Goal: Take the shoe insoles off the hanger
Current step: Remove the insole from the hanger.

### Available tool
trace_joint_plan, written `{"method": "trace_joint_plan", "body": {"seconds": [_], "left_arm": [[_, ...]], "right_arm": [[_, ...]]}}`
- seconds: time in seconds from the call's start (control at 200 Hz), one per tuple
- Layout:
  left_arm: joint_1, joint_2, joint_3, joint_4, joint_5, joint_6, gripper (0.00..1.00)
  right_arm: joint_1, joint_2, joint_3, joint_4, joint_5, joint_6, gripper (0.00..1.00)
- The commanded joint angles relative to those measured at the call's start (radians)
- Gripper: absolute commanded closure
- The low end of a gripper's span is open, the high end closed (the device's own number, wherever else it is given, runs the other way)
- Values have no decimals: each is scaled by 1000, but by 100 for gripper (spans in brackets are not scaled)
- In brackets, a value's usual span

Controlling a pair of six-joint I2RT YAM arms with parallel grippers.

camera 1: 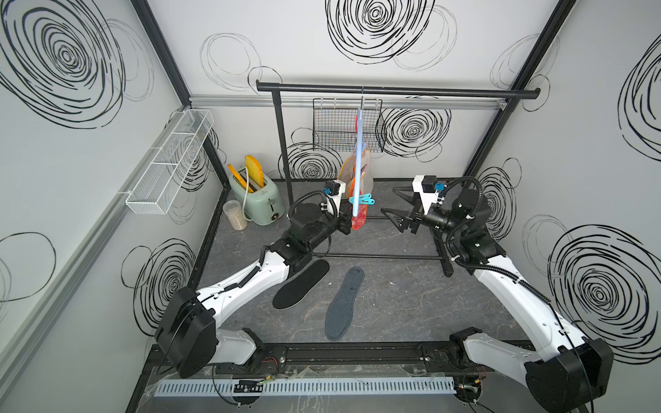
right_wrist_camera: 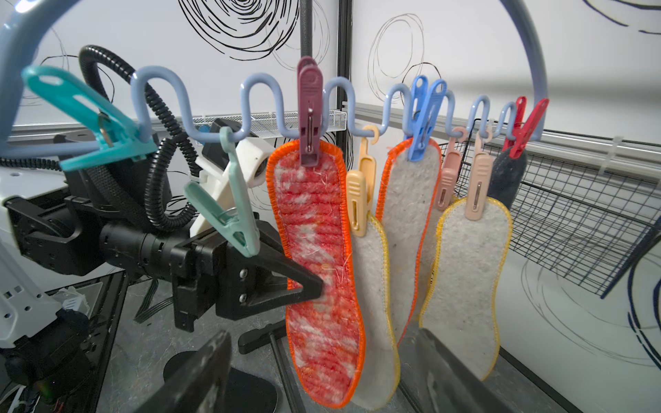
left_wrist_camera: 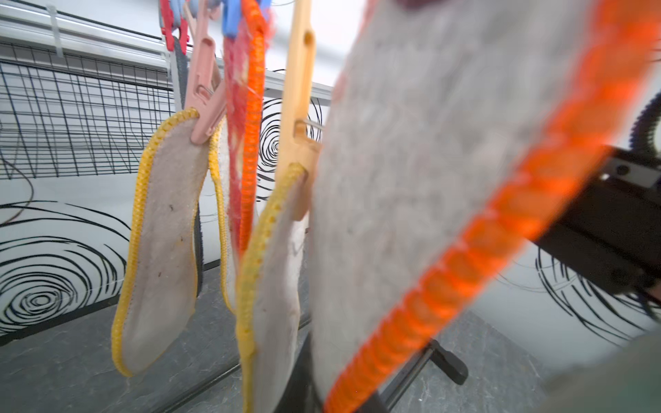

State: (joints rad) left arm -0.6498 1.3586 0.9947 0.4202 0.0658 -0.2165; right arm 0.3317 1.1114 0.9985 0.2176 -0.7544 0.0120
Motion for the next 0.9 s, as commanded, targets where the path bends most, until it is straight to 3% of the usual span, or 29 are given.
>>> {"method": "trace_joint_plan", "body": {"seconds": [0.0, 0.1, 0.12, 0.54, 0.735, 0.895], "left_arm": [[24, -38, 33, -20, -37, 35, 93], [45, -65, 61, -83, -29, 91, 95], [48, -70, 67, -99, -28, 107, 100], [70, -142, 153, -285, -115, 387, 100], [104, -140, 169, -310, -81, 411, 100], [131, -142, 183, -330, -41, 415, 100]], "right_arm": [[-5, -18, 6, 25, 3, -2, 19], [-5, -11, 22, 26, 3, 10, 19], [-6, -9, 27, 27, 4, 14, 19], [-7, 76, 220, -123, 35, 186, 25], [-2, -5, 158, -133, 57, -197, 24], [22, 4, 209, -189, 64, -564, 26]]}}
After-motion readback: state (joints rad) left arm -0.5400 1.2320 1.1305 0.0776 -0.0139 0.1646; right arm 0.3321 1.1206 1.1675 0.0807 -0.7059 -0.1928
